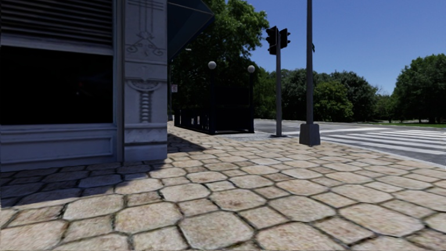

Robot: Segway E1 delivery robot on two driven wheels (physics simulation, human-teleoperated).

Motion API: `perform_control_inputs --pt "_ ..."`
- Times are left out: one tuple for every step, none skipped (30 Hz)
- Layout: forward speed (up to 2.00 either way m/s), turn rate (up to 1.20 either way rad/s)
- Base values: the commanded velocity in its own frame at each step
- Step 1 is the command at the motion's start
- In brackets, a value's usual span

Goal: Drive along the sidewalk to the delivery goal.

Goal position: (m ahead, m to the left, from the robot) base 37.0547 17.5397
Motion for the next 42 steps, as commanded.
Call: perform_control_inputs --pt "2.0 -0.43" --pt "2.0 -0.43" --pt "2.0 -0.42" --pt "2.0 -0.42" --pt "2.0 0.0" --pt "2.0 0.0" --pt "2.0 0.0" --pt "2.0 0.0" --pt "2.0 0.0" --pt "2.0 0.0" --pt "2.0 0.0" --pt "2.0 0.0" --pt "2.0 0.0" --pt "2.0 0.0" --pt "2.0 0.0" --pt "2.0 0.0" --pt "2.0 0.0" --pt "2.0 0.0" --pt "2.0 0.0" --pt "2.0 0.0" --pt "2.0 0.0" --pt "2.0 0.0" --pt "2.0 0.0" --pt "2.0 0.0" --pt "2.0 0.0" --pt "2.0 0.0" --pt "2.0 0.0" --pt "2.0 0.05" --pt "2.0 0.13" --pt "2.0 0.2" --pt "2.0 0.2" --pt "2.0 0.23" --pt "2.0 0.23" --pt "2.0 0.23" --pt "2.0 0.23" --pt "2.0 0.24" --pt "2.0 0.26" --pt "2.0 0.3" --pt "2.0 0.3" --pt "2.0 0.33" --pt "2.0 0.34" --pt "2.0 0.34"
